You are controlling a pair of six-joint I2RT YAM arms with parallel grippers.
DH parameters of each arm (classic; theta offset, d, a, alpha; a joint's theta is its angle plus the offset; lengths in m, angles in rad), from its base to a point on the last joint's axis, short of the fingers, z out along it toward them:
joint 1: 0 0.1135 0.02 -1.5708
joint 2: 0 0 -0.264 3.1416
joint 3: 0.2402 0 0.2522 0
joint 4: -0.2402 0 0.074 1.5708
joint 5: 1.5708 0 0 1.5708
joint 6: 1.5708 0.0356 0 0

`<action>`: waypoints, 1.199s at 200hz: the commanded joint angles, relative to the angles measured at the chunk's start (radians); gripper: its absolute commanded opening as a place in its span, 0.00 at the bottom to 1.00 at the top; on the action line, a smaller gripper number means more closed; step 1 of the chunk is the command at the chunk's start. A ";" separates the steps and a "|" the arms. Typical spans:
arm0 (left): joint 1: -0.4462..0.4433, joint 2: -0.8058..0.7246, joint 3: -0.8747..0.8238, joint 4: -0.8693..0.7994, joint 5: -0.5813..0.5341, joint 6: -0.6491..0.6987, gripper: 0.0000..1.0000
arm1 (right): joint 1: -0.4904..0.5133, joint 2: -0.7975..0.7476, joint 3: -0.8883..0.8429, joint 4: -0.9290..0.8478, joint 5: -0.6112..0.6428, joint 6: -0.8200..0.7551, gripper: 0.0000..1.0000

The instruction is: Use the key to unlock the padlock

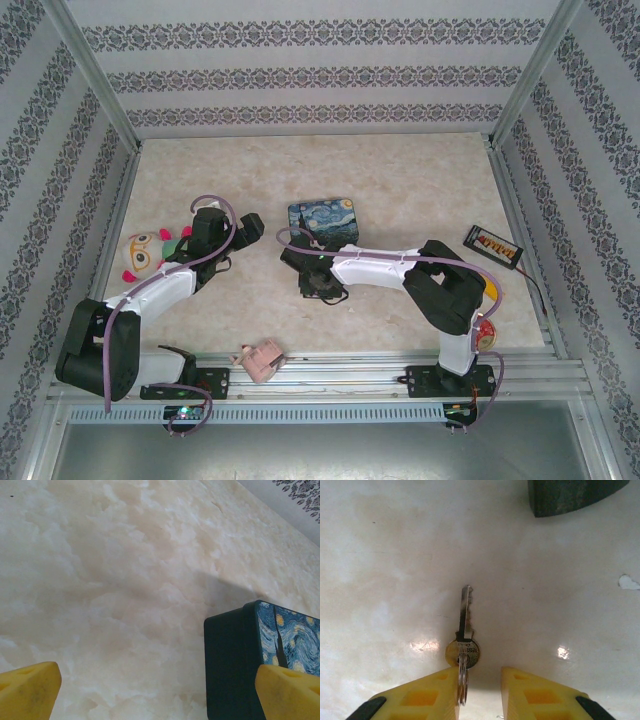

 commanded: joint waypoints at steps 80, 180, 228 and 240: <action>0.019 -0.009 0.000 0.025 0.007 -0.010 0.99 | -0.012 -0.002 0.028 -0.002 0.024 -0.040 0.31; 0.022 -0.016 -0.005 0.024 0.009 -0.008 0.99 | -0.017 0.020 0.023 0.011 0.013 -0.024 0.19; 0.025 -0.026 -0.007 0.044 0.027 0.019 0.99 | -0.048 -0.022 -0.055 0.071 -0.027 -0.021 0.00; 0.024 -0.032 -0.009 0.055 0.037 0.035 0.99 | -0.063 -0.050 -0.076 0.088 -0.042 -0.032 0.00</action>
